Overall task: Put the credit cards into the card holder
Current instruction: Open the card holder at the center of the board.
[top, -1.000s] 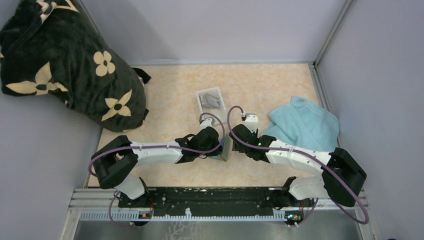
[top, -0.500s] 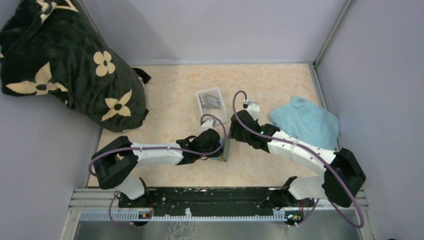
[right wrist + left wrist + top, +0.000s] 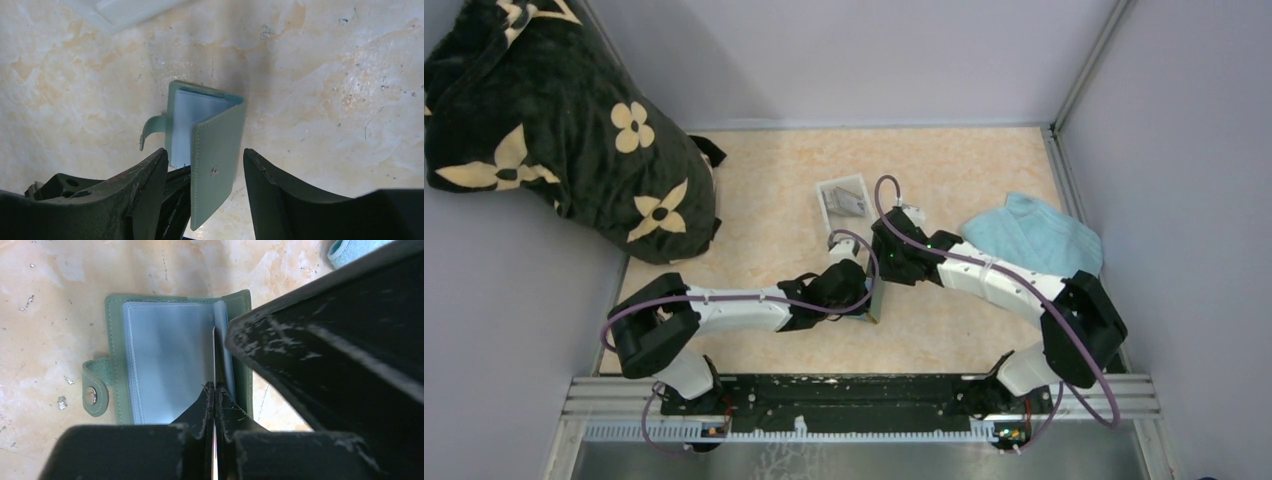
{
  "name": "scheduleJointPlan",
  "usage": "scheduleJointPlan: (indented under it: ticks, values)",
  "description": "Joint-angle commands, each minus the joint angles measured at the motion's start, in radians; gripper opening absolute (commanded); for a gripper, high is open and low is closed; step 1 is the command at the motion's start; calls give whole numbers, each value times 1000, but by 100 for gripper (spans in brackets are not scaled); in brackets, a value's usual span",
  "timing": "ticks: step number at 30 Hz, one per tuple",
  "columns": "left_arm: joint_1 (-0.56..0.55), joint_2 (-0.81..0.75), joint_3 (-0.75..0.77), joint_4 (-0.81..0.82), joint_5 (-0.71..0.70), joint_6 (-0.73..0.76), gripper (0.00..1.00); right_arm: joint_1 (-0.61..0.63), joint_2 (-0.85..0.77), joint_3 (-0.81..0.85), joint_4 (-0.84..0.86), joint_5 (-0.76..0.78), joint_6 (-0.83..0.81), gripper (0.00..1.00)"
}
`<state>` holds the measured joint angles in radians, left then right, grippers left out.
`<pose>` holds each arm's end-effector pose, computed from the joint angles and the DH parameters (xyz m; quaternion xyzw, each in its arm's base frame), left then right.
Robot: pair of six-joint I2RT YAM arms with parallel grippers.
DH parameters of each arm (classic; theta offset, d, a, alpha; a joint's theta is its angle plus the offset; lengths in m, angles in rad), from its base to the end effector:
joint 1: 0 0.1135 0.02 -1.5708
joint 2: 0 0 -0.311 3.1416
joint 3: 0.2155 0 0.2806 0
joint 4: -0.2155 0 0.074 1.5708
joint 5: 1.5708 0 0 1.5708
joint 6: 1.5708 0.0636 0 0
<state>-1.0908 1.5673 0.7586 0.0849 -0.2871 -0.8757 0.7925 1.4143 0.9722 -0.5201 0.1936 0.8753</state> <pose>0.1789 -0.3046 0.1782 0.0384 0.9034 -0.2662 0.3340 0.2354 0.2214 0.2457 0.0682 0.9476 0.1589 0.2687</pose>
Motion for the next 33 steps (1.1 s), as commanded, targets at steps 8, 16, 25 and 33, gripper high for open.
scheduleJointPlan:
  ticks: [8, 16, 25, 33]
  values:
    - [-14, -5, 8, 30, -18, 60, 0, -10, 79, 56, -29, -75, -6, 58]
    - [-23, 3, 27, 39, -17, 88, 0, -10, 133, 46, -29, -61, -24, 56]
    - [-24, 8, 13, 38, -31, 90, 0, -12, 126, 27, -34, -3, -37, 46]
    - [-23, 9, -1, 22, -60, 70, 0, -29, 99, -37, -16, -3, -42, 23]
